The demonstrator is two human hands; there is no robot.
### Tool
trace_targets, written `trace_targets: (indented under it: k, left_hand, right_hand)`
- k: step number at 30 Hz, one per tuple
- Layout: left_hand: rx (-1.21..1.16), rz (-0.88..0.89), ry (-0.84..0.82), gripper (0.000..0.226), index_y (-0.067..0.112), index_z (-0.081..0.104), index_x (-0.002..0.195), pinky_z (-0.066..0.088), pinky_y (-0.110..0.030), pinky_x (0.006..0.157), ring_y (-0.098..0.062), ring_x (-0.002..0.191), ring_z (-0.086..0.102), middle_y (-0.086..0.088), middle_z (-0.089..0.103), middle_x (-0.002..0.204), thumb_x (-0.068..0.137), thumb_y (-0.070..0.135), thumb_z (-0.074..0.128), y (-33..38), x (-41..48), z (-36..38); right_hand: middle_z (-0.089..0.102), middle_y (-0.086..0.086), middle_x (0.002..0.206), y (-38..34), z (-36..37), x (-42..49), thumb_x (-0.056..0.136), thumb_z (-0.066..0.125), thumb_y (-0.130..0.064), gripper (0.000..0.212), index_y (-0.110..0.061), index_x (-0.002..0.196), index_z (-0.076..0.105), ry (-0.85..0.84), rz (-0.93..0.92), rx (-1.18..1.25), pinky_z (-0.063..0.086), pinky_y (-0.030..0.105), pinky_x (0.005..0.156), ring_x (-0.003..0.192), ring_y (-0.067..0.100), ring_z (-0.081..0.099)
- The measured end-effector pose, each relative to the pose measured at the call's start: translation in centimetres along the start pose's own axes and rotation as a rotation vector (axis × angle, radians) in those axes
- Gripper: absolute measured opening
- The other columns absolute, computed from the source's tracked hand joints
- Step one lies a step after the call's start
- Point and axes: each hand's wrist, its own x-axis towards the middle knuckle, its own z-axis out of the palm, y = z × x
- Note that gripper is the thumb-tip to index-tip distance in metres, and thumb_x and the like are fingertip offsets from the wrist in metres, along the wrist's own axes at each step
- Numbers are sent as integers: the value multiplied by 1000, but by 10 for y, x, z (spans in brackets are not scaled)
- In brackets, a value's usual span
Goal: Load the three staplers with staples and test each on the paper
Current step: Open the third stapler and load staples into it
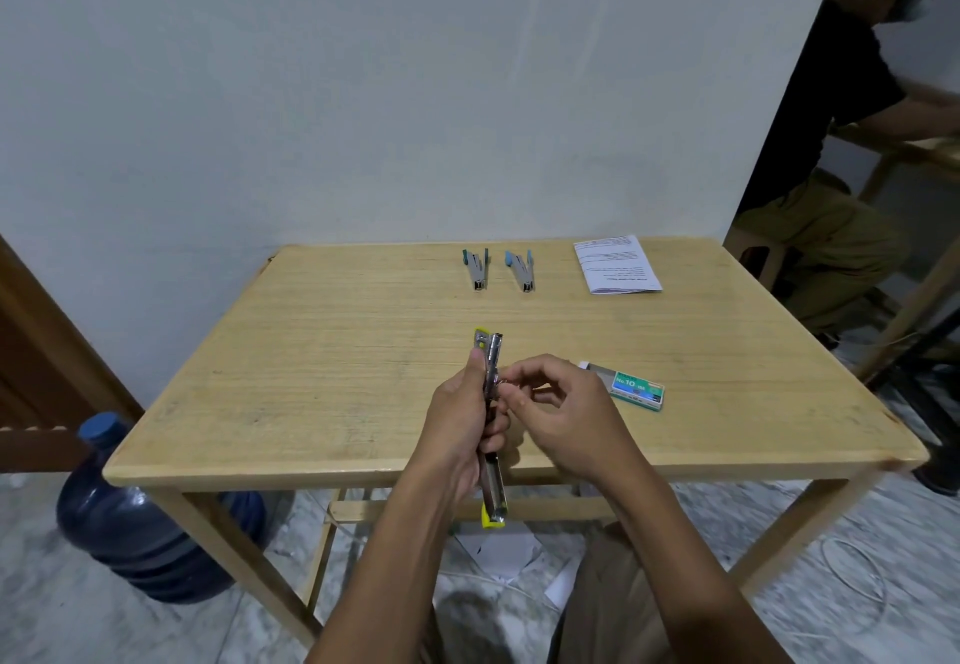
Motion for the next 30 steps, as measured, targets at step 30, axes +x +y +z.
trace_targets:
  k: [30]
  left_hand:
    - [1672, 665, -32, 41, 22, 58, 95, 42, -32, 59, -24, 78, 61, 0, 66, 84, 99, 55, 35, 31, 27, 10]
  right_hand:
    - [66, 5, 84, -34, 35, 21, 101, 43, -16, 30, -8, 83, 65, 480, 919, 1510, 44, 36, 107, 89, 19, 63]
